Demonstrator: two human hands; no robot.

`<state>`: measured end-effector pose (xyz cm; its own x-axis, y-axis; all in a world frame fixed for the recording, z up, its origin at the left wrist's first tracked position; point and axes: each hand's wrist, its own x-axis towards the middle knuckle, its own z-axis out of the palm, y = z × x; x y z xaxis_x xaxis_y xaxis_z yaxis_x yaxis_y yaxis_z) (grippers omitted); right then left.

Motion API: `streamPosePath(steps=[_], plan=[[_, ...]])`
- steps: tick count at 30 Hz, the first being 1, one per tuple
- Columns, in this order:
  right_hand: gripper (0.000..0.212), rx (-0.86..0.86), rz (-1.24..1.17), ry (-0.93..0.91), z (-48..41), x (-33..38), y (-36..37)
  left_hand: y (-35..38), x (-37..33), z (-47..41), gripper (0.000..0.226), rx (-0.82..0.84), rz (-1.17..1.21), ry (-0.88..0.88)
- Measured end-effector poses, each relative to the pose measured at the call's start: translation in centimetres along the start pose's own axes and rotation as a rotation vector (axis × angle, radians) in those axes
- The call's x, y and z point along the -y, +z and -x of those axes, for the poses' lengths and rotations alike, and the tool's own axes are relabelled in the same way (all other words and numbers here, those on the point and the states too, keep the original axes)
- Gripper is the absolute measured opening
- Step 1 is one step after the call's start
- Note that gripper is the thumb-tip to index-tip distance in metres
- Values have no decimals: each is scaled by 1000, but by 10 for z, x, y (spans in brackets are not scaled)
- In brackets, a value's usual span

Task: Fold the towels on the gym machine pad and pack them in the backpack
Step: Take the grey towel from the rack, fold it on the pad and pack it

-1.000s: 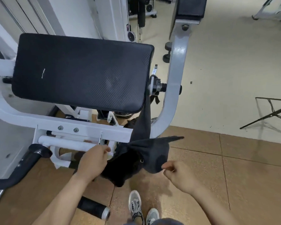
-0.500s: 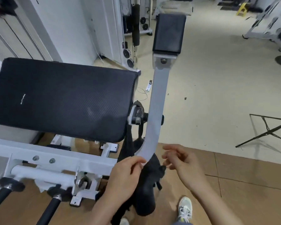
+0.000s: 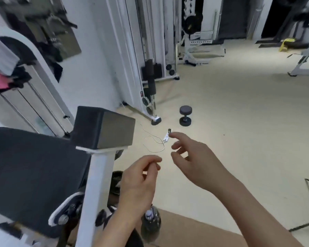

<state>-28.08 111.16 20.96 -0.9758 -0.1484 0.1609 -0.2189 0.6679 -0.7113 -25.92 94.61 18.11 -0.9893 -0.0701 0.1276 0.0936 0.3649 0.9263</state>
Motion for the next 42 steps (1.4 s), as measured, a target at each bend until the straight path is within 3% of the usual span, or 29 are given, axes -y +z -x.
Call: streamPosePath(steps=[2, 4, 6, 8, 11, 15, 20, 27, 30, 35, 37, 42], plan=[[42, 33, 248, -103, -31, -17, -23, 32, -12, -31, 32, 42, -76, -16], [38, 36, 342, -137, -64, -34, -38, 62, -17, -66, 31, 77, -177, -8], [34, 64, 256, -114, -96, -51, -48, 88, -17, -103, 29, 97, -310, 21], [29, 116, 24, -29, -131, -69, -53, 108, -11, -141, 26, 85, -362, 17], [23, 154, -518, 174, -185, -97, -58, 129, 9, -195, 26, -23, -100, -116], [30, 155, -1180, 560, -255, -134, -41, 144, 34, -255, 29, -237, 526, -525], [50, 246, -1465, 787, -328, -157, 2, 128, 55, -305, 27, -536, 915, -676], [63, 574, -1562, 809, -448, -120, 69, 74, 67, -393, 20, -926, 1172, -482], [64, 742, -1581, 758, -514, -103, 101, 49, 81, -438, 19, -1036, 1175, -443], [60, 991, -1603, 652, -636, -74, 140, -17, 98, -531, 24, -1203, 1074, -217], [57, 1061, -1563, 609, -682, -61, 152, -40, 100, -565, 23, -1223, 907, -229], [50, 1151, -1502, 470, -799, 4, 169, -118, 94, -655, 23, -1101, 345, -318]])
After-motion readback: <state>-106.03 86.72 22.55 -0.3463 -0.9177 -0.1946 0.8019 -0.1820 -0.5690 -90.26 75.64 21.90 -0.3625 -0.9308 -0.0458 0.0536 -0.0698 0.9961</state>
